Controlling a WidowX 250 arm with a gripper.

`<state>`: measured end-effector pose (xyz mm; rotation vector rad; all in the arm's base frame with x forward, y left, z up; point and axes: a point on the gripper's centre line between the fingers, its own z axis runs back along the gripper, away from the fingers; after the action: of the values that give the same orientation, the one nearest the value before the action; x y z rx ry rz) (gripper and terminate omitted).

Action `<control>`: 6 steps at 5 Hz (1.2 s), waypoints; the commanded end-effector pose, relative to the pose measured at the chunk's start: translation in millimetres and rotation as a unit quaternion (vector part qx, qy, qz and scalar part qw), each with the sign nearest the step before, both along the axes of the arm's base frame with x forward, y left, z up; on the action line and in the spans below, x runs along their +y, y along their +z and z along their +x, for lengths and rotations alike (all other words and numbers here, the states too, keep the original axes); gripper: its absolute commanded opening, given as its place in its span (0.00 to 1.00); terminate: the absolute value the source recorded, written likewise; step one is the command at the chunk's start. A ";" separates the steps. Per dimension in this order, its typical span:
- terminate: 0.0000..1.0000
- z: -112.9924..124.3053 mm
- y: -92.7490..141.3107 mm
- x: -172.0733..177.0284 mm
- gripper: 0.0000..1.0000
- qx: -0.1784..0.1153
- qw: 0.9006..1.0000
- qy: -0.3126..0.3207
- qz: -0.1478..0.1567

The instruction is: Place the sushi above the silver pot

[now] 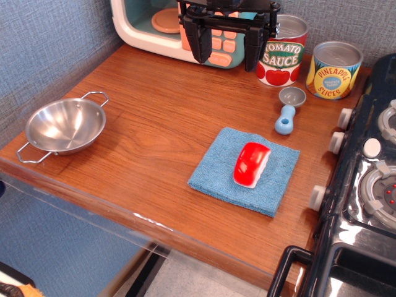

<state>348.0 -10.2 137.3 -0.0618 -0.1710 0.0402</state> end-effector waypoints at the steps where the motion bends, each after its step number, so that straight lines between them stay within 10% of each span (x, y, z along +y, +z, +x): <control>1: 0.00 0.0 0.0 0.0 1.00 0.000 1.000 0.000 0.000; 6: 0.00 -36.4 -58.5 -46.5 1.00 0.046 0.999 -0.002 -0.005</control>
<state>311.1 -56.5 67.7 -0.0646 -0.0472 0.0450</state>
